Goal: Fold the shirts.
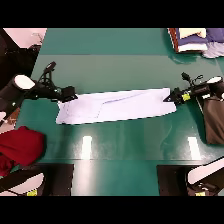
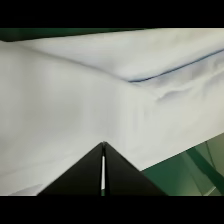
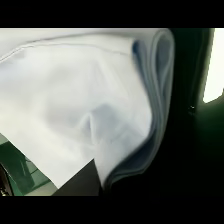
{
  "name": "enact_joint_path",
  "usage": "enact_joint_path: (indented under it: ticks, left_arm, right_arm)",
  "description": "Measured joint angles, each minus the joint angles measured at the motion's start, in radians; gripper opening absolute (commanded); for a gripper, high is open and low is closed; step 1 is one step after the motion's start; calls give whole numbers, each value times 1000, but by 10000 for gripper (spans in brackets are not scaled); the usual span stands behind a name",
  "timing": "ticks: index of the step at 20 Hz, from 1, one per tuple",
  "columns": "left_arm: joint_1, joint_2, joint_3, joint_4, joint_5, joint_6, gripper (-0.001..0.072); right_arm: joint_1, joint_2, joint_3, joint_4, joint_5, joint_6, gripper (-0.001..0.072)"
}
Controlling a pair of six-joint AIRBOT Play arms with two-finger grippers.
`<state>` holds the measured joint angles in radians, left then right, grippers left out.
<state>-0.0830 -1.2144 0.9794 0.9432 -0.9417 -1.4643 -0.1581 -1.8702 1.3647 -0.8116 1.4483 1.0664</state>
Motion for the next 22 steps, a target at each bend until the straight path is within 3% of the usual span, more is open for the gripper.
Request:
enact_joint_path:
  ticks: [4, 12, 22]
  left_arm:
    - [-92, -103, 90, -21, 29, 0, 25]
    - [-323, -426, 418, -66, 49, -4, 25]
    - [-483, -613, 538, -106, 103, -29, 25]
  right_arm:
    - [10, 62, -2, -27, 29, -2, 16]
    - [73, 364, 64, 143, 68, 108, 15]
    - [298, 430, 349, 180, 82, 234, 16]
